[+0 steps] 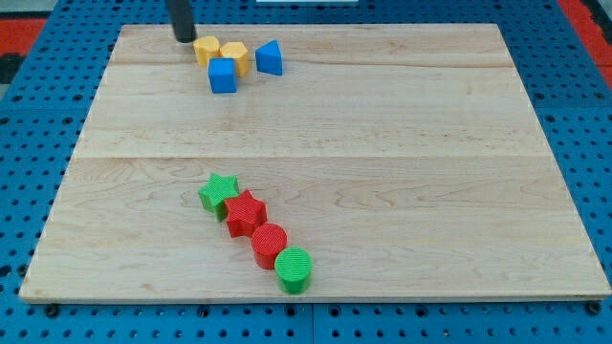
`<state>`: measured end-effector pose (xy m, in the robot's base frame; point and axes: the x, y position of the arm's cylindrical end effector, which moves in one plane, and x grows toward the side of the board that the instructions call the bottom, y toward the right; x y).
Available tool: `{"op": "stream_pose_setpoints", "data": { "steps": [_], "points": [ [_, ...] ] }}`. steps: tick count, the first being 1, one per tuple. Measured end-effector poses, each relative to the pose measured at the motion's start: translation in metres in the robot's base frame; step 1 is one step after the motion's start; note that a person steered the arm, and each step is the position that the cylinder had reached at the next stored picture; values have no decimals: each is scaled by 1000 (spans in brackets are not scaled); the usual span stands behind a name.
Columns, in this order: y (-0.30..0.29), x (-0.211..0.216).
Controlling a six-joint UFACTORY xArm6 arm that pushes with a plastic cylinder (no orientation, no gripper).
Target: Move the green circle towards the right of the board
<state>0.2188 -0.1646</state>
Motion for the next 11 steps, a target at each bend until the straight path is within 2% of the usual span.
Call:
{"op": "stream_pose_setpoints", "data": {
  "steps": [1,2,3,4,5,6,7,8,9,10,11],
  "points": [
    [-15,29],
    [-68,122],
    [-53,261],
    [-30,364],
    [30,400],
    [60,399],
    [133,399],
    [143,391],
    [181,372],
    [234,373],
    [246,385]
  ]
}}
